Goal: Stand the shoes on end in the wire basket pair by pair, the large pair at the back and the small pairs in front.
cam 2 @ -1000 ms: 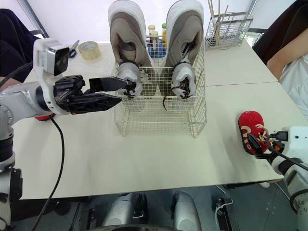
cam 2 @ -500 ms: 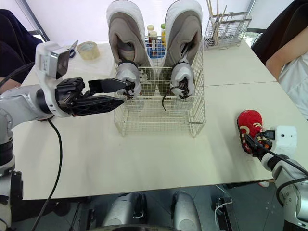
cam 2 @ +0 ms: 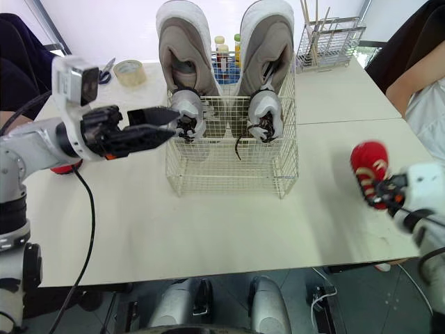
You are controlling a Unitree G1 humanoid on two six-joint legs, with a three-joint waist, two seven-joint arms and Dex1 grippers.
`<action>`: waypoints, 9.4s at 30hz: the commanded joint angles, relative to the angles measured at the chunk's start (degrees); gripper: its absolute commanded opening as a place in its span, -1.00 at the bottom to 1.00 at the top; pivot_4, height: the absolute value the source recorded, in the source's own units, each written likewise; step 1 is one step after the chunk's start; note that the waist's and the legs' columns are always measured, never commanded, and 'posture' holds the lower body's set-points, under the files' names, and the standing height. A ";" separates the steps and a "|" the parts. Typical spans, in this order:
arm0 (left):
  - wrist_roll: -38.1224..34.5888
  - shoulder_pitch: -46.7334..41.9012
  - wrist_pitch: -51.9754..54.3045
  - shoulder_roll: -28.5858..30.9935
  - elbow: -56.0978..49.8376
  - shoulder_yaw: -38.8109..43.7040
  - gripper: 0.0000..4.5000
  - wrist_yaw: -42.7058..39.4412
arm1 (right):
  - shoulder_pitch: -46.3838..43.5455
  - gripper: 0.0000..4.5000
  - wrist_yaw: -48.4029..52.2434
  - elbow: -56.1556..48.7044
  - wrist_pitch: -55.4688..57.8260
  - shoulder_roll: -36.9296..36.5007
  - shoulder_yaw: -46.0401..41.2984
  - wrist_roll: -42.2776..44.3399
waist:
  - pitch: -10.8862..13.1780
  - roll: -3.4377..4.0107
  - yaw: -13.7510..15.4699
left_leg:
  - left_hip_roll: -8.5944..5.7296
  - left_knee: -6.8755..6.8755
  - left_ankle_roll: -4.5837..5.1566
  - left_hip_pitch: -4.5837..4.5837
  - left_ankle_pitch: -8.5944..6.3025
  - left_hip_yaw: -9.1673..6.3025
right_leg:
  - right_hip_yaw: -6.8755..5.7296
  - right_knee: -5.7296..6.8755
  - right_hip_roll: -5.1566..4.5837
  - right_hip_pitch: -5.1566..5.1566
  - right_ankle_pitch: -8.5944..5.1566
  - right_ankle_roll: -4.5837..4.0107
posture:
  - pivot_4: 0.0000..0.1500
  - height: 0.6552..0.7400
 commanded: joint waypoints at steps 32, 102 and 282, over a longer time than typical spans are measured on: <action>7.46 -20.98 13.13 -2.78 17.78 -0.37 1.00 -12.03 | -53.19 -0.83 39.83 3.91 -32.70 -9.12 36.09 1.74 | 0.35 -0.48 -0.37 | 0.03 0.08 -0.17 0.02 0.12 0.03 | -0.04 0.40 -0.06 -0.09 -0.04 0.09 | 1.00 1.00; -6.51 -8.89 -3.79 -28.21 4.18 7.71 -0.87 18.21 | -51.24 0.37 -21.72 2.57 -3.49 23.02 21.74 72.58 | 0.30 -0.62 -0.14 | 0.07 0.61 0.04 -0.09 0.00 -0.06 | -0.05 0.60 -0.06 0.00 0.06 -0.04 | 1.00 1.00; 56.90 -5.13 23.92 -16.42 1.00 27.31 0.97 46.90 | -51.38 1.00 39.28 3.86 7.35 -9.37 25.03 33.42 | 0.51 -1.48 0.09 | 0.10 0.86 0.04 -0.76 -0.03 0.00 | -0.08 0.73 -0.15 -0.64 0.29 0.05 | 1.00 1.00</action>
